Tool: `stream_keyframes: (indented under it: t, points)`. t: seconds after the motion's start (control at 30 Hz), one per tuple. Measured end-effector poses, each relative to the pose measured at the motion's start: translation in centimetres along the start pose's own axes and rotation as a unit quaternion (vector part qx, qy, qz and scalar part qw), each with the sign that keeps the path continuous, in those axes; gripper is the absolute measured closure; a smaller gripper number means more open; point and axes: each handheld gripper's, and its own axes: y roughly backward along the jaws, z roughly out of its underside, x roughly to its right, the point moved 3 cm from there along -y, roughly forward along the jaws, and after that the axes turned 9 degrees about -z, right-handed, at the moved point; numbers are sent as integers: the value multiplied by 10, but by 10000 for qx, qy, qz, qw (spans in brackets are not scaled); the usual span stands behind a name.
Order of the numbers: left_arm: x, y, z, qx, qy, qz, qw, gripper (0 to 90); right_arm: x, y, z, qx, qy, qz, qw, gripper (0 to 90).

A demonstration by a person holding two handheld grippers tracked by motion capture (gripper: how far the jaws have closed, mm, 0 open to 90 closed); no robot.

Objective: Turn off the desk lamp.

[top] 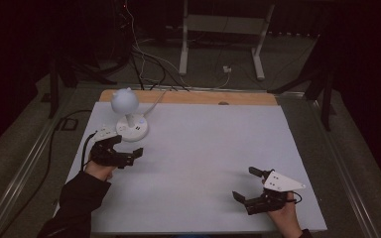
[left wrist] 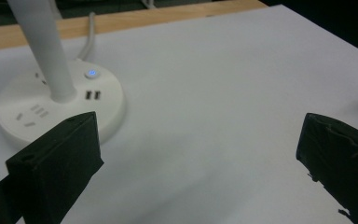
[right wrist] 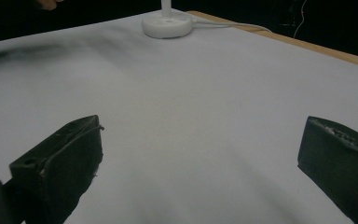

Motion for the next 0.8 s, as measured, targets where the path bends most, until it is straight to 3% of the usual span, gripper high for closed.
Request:
stream_keyframes:
  t: [0.53, 0.7, 0.8]
  points:
    - [13, 14, 37, -132, -362, 260, 9989, 5, 0, -1, 1, -35, -2, -6, 10000, 0]
    - [15, 15, 52, -132, -605, 625, 9961, 6, 0, -2, 1, -53, -13, -2, 10000, 0]
    - [19, 13, 63, -214, -818, 626, 9944, 6, 1, -3, 2, -60, -39, -2, 10000, 0]
